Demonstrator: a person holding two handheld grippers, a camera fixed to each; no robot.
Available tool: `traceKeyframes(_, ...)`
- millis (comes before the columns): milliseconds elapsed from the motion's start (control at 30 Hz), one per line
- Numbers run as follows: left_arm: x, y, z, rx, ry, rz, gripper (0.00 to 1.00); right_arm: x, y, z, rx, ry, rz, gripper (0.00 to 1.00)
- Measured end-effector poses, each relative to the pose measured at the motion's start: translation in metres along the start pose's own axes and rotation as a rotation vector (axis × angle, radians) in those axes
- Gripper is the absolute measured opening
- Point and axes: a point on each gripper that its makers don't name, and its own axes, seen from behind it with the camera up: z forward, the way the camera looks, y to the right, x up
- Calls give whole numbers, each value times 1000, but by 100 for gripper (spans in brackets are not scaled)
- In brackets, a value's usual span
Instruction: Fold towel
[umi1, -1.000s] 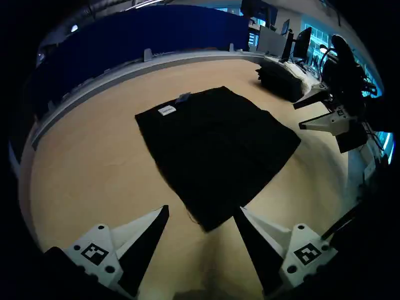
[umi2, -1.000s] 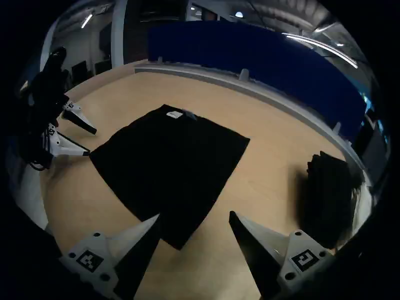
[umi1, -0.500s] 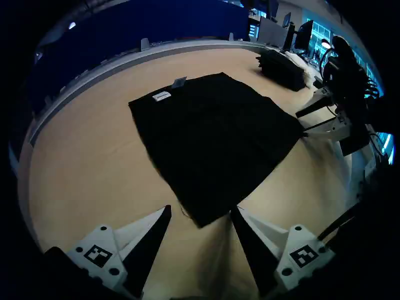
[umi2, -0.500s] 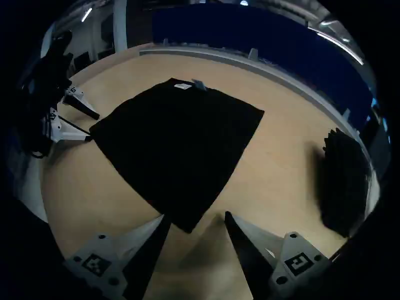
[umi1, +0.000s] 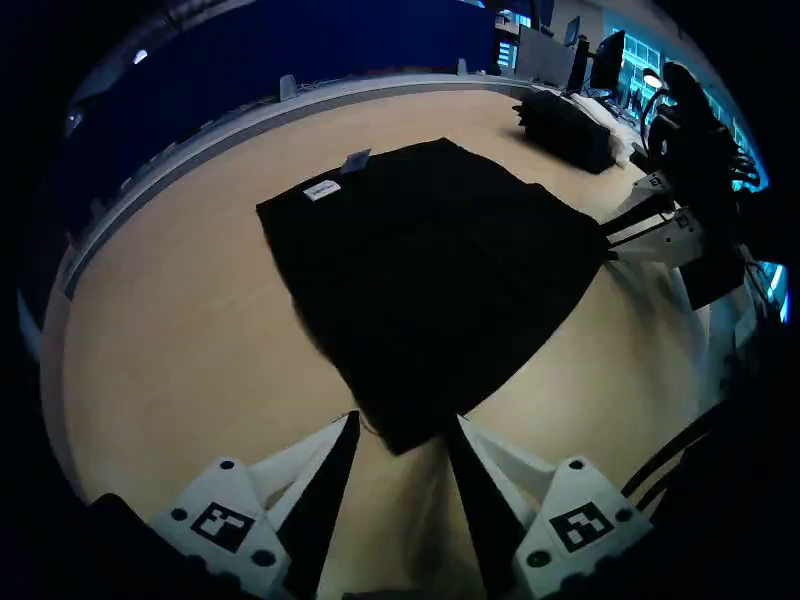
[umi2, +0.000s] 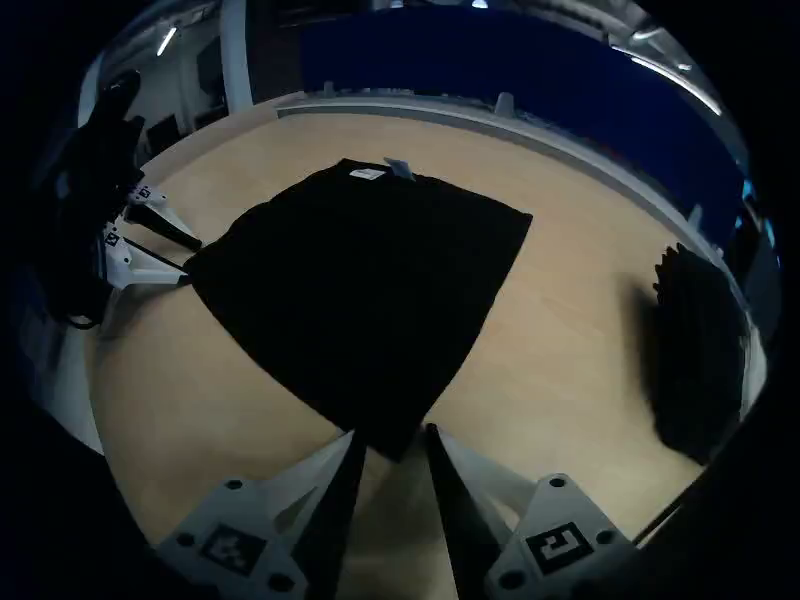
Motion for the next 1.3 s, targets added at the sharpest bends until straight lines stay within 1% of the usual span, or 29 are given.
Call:
traceKeyframes(133, 0, 2, 0, -5, -11, 13, 51, 0, -1, -1, 4, -5, -3, 29)
traceKeyframes(333, 0, 4, -2, -10, -34, 30, 27, 1, -2, -2, 8, -10, 7, 18)
traceKeyframes(467, 1, 5, -3, -11, -45, 39, 17, 3, -3, -2, 11, -8, 9, 15)
traceKeyframes(533, 1, 6, -3, -14, -48, 46, 15, 4, -3, -2, 9, -7, 4, 14)
traceKeyframes(700, 5, 7, -7, -11, -39, 56, 14, 8, -3, -4, 8, 1, -10, 14)
traceKeyframes(967, 19, 10, -16, -1, -2, 27, 13, 24, 0, -13, 11, 31, 0, 13)
traceKeyframes(1167, 36, 10, -29, 10, 31, 0, 13, 45, 2, -27, 11, 69, 10, 13)
traceKeyframes(1300, 46, 8, -40, 19, 48, -10, 13, 61, 3, -43, 9, 99, 17, 13)
